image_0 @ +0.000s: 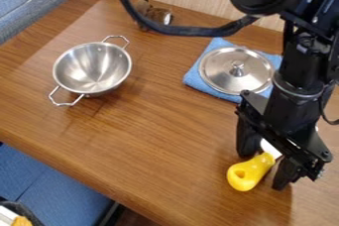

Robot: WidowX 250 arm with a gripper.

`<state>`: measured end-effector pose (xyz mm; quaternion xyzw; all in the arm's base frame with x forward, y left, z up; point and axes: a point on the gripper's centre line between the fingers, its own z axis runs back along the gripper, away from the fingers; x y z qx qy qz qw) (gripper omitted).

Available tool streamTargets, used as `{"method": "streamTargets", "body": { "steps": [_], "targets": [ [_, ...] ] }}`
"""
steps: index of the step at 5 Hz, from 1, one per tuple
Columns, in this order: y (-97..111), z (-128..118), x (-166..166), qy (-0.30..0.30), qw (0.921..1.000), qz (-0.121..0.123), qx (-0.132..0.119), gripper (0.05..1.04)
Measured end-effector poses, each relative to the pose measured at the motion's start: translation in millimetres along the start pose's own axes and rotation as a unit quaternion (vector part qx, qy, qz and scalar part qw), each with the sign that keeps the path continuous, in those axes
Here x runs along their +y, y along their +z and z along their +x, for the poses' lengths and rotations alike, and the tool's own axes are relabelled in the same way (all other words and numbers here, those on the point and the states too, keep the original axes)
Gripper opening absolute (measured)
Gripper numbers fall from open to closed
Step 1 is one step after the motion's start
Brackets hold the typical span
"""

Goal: Move the yellow knife to the right side of the table

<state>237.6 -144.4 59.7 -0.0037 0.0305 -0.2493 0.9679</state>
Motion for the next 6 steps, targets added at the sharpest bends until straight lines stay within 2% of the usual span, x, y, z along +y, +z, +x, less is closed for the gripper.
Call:
{"method": "streamTargets", "body": {
  "steps": [1, 2, 3, 4, 5, 6],
  "targets": [
    [1.4, -1.4, 0.0, -0.003, 1.0000, -0.001, 0.002, 0.994],
    [5.0, -8.0, 7.7, 0.003, 0.9997, -0.017, 0.016, 0.995],
    [24.2, -11.0, 12.3, 0.017, 0.9997, -0.014, -0.006, 0.999],
    [42.6, -14.0, 17.5, 0.019, 0.9991, -0.021, -0.033, 0.999],
    [52.1, -14.1, 16.5, -0.002, 0.9979, -0.023, -0.060, 0.999],
    [52.5, -14.1, 16.5, -0.005, 0.9979, -0.023, -0.061, 0.999]
  ]
}}
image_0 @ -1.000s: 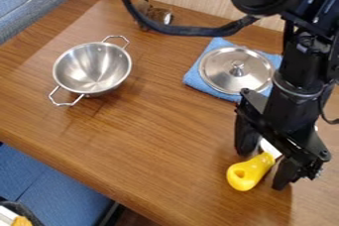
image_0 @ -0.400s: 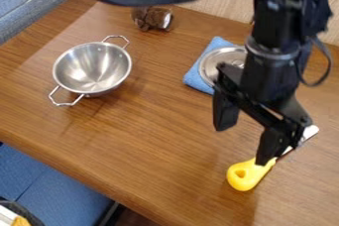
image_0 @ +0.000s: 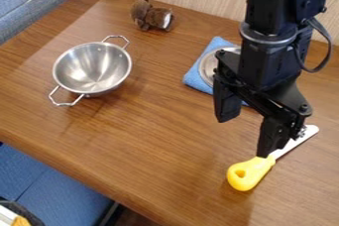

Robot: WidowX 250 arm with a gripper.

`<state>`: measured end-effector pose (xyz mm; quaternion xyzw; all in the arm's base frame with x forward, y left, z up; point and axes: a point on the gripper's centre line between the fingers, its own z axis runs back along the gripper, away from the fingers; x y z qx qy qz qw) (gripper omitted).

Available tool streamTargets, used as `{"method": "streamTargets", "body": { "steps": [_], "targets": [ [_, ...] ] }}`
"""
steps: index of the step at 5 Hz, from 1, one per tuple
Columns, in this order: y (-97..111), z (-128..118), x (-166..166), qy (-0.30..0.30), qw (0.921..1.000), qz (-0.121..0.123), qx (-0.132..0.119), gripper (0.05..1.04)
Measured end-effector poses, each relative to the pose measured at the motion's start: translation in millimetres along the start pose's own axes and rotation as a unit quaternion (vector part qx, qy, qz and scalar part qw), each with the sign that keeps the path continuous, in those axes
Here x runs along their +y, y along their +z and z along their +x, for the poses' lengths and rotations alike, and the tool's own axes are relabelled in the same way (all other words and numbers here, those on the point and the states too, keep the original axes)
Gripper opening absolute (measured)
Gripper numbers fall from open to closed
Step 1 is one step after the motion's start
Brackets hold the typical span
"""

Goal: Move the yellow knife to the right side of the table

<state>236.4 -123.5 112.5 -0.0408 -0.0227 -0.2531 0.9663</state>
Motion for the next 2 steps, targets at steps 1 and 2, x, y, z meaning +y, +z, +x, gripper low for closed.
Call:
{"method": "streamTargets", "body": {
  "steps": [1, 2],
  "targets": [
    [-0.3, -0.4, 0.0, 0.002, 1.0000, 0.000, 0.001, 0.999],
    [0.0, 0.0, 0.0, 0.002, 1.0000, 0.000, 0.000, 0.999]
  ]
}}
